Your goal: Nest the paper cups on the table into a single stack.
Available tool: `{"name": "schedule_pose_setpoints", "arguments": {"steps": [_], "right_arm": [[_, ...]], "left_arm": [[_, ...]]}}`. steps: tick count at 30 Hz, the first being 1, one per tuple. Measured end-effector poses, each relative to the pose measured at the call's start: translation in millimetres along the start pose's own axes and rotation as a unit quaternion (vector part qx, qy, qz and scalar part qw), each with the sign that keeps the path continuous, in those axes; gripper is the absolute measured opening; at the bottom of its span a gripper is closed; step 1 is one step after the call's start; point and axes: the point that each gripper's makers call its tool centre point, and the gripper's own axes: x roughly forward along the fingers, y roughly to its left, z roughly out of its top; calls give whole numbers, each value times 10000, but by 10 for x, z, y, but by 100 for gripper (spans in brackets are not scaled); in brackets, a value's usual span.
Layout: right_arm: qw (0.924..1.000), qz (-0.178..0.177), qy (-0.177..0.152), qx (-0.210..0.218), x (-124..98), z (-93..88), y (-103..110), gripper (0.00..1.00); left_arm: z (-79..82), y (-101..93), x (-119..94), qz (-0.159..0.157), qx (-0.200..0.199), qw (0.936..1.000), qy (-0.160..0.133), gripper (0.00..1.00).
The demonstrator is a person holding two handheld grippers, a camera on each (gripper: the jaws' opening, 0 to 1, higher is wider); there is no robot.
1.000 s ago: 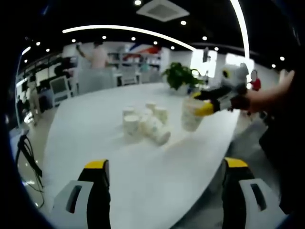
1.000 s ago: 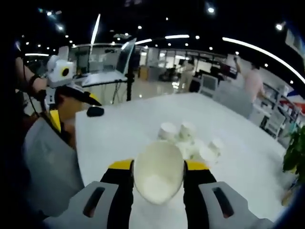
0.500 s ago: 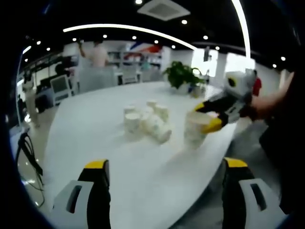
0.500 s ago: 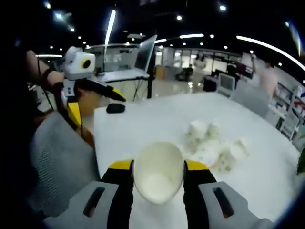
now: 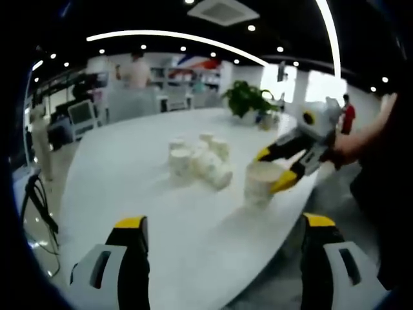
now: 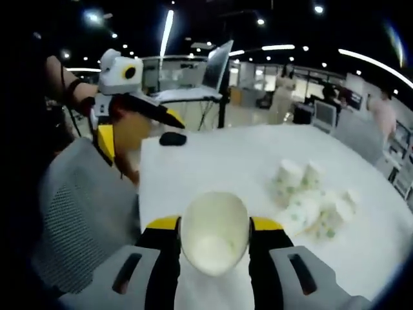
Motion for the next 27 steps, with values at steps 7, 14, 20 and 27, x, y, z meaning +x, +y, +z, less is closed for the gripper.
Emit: {"name": "schedule_pose_setpoints", "arguments": {"steps": [7,14,20,27], "right_arm": [[9999,124,100,30,47,-88,90,38],[9996,192,201,4,101,-183,137,39],[9990,248,323,-168,124,-263,179,40],[9993,213,306,-85,145,-280,155,42]], "left_arm": [[-4,19,-12,17,31,10000,29,97],[-5,32,-9,12,59,10000,56,97],[2,41,-1,5,65,10000,52,97],[-25,24,9,-10,27,10000,55,97]]}}
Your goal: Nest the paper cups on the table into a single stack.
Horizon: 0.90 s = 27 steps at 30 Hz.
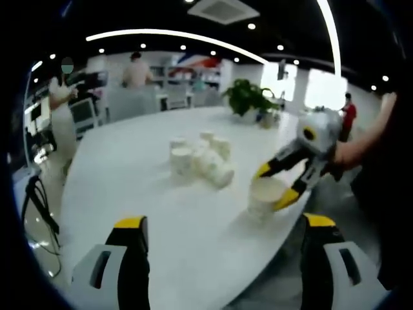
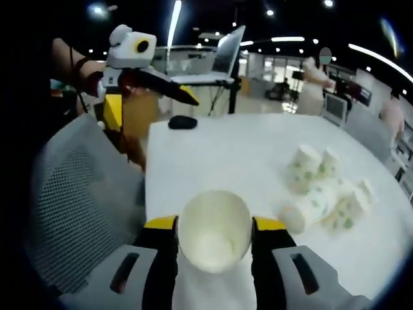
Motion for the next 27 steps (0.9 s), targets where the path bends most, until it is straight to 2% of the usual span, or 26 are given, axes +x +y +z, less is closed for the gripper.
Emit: {"name": "schedule_pose_setpoints", "arguments": {"steps": [10,14,18,23,27], "right_arm": [[9999,-81,37,73,2,6,5,46],[9998,-78,-11,176,7,18,22,52],[9997,-90,56,209,20,-4,27,59],[9993,-167,-90,321,15,49,13,71],[9986,-187,-112,477,18,40,6,74]], "left_arm": [[-52,20,-36,67,-57,10000,21,97],[-2,13,-44,66,-193,9997,-125,98],[-15,13,-33,75,-154,9998,-102,97],[-41,3,-42,75,-170,9998,-85,97],[-47,13,-62,114,-223,9996,-98,97]]}}
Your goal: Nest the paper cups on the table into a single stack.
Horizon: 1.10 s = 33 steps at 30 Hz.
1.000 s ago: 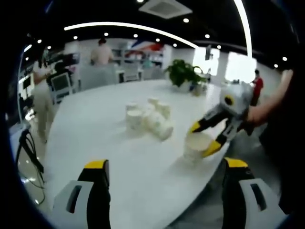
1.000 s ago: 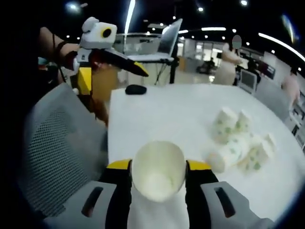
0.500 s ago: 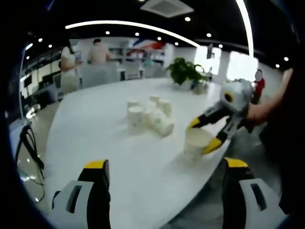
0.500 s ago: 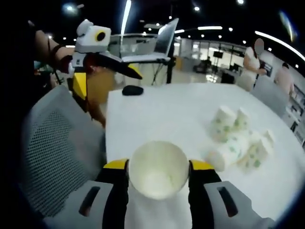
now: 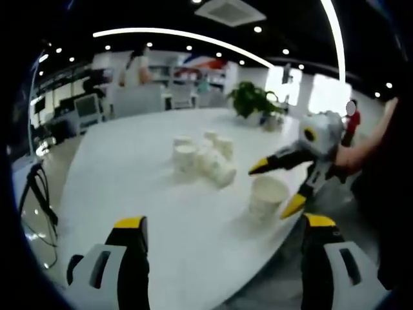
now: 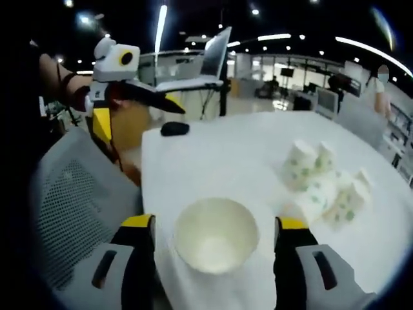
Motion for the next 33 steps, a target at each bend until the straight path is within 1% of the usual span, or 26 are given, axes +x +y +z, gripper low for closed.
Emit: {"name": "schedule_pose_setpoints", "arguments": {"steps": [5,13,16,19,23,25,26,27,33], "right_arm": [[10000,-78,-40,39,-15,31,-24,80],[9991,-221,-347,124,-100,256,-95,83],[9988,-248,-386,143,-112,301,-122,86],[9985,-324,-438,60,-154,361,-151,90],[9971,-444,-583,203,-216,452,-194,100],[9973,-469,-545,149,-218,448,-198,100],[9978,-492,-445,-5,-220,421,-195,100],[9979,-487,-433,-45,-220,418,-184,100],[9977,-478,-474,-5,-247,437,-160,100]], "left_arm": [[-11,10,-15,18,15,10000,1,97],[12,26,-16,37,-32,10000,-55,97],[22,28,-11,25,-15,10000,-56,97],[23,36,-6,27,-3,10000,-53,97],[41,41,-1,32,-16,10000,-86,97],[44,36,1,29,-4,10000,-88,97],[45,33,1,22,-1,10000,-89,97],[48,34,0,23,10,10000,-95,97],[56,42,-5,26,26,10000,-93,97]]}}
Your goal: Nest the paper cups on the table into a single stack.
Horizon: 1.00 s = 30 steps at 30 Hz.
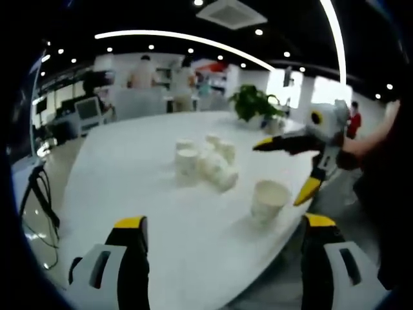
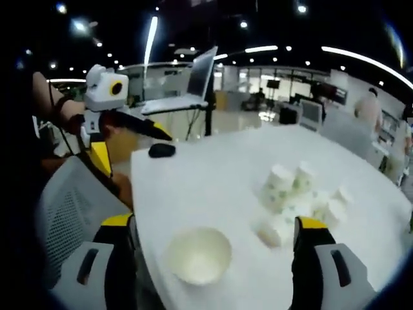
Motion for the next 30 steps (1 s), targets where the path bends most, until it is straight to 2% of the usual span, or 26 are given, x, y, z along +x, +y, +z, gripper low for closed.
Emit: {"name": "schedule_pose_setpoints", "arguments": {"steps": [3,6,10,14,24,30], "right_arm": [[10000,-73,-46,12,-39,34,-18,100],[9999,-154,-45,-19,-97,72,-54,100],[9991,-366,-196,-63,-259,180,-155,100],[9974,-624,-353,90,-418,227,-279,100],[9902,-1271,-273,511,-755,-28,-557,100],[9851,-1576,-209,651,-973,-98,-667,100]], "left_arm": [[23,6,-4,7,-77,10000,-49,97],[4,12,-1,4,34,10000,30,97],[16,13,11,-6,49,10000,16,97],[25,17,22,5,26,10000,-7,97],[37,-6,48,-39,17,10000,-27,97],[48,11,61,-33,28,10000,-24,97]]}}
